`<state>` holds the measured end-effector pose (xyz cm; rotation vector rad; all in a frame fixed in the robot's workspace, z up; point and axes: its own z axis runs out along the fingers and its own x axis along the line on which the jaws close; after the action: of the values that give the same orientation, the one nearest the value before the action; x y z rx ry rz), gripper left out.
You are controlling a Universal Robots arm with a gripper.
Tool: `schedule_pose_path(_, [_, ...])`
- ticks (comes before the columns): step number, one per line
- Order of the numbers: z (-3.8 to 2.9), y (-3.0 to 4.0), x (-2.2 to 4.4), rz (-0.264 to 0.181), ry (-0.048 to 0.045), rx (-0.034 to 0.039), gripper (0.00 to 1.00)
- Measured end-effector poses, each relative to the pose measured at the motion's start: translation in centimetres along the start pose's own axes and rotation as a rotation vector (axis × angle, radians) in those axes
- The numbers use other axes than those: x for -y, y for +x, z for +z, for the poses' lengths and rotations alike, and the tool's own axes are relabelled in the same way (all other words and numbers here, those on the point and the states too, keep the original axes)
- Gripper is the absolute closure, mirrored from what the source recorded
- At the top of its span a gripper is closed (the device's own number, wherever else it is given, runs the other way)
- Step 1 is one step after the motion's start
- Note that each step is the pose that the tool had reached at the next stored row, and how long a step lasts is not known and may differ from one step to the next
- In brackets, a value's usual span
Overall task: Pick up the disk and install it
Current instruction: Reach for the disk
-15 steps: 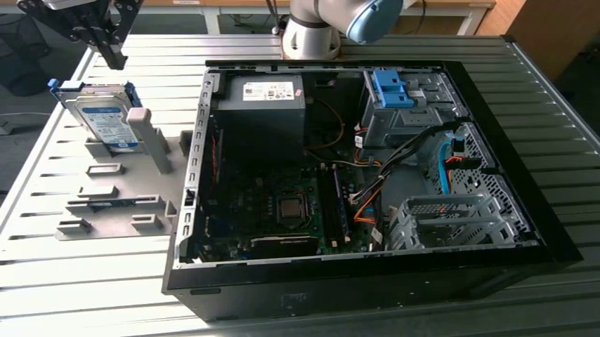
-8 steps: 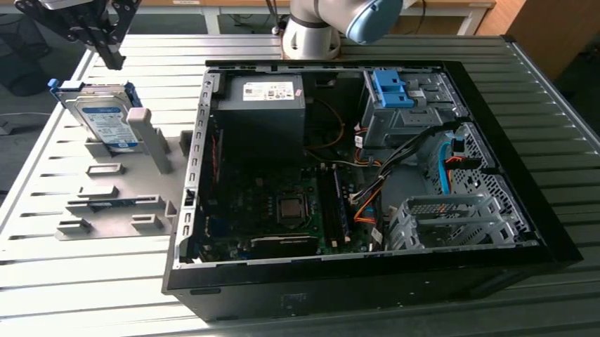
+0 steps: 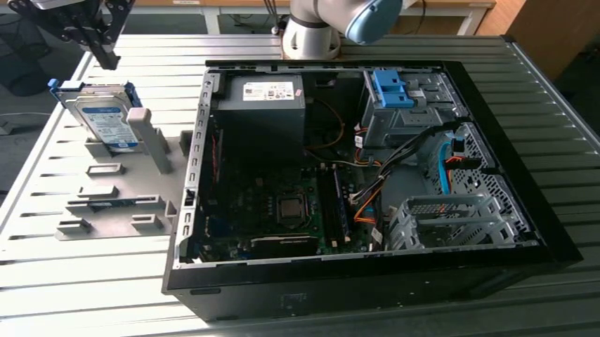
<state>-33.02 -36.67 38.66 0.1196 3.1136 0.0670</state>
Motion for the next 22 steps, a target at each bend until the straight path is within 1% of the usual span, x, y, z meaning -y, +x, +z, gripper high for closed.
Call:
schedule_pose_path(7, [0.01,0.95,-0.02,0.0,0.0,-0.0001,0.89])
schedule_pose_path(9, [0.04,1.49,-0.06,0.0,0.0,0.0,0.89])
schedule_pose_path(11, [0.07,2.19,-0.26,0.001,0.0004,0.0001,0.89])
schedule_pose_path(14, [0.2,3.06,-0.54,0.002,0.0012,-0.0001,0.89])
schedule_pose_path(15, [0.26,3.23,-0.7,0.003,0.0019,-0.0018,0.89])
schedule_pose_path(16, [0.29,3.28,-0.82,0.004,0.0029,-0.012,0.89])
schedule_pose_path(17, [0.32,3.31,-0.89,0.006,0.0041,-0.0269,0.89])
schedule_pose_path(18, [0.35,3.37,-0.91,0.007,0.0052,-0.0401,0.89])
schedule_pose_path(19, [0.39,3.55,-0.89,0.008,0.006,-0.05,0.89])
schedule_pose_path(20, [0.42,3.89,-0.87,0.008,0.0064,-0.054,0.89])
schedule_pose_path(22, [0.53,4.78,-0.82,0.008,0.007,-0.054,0.89])
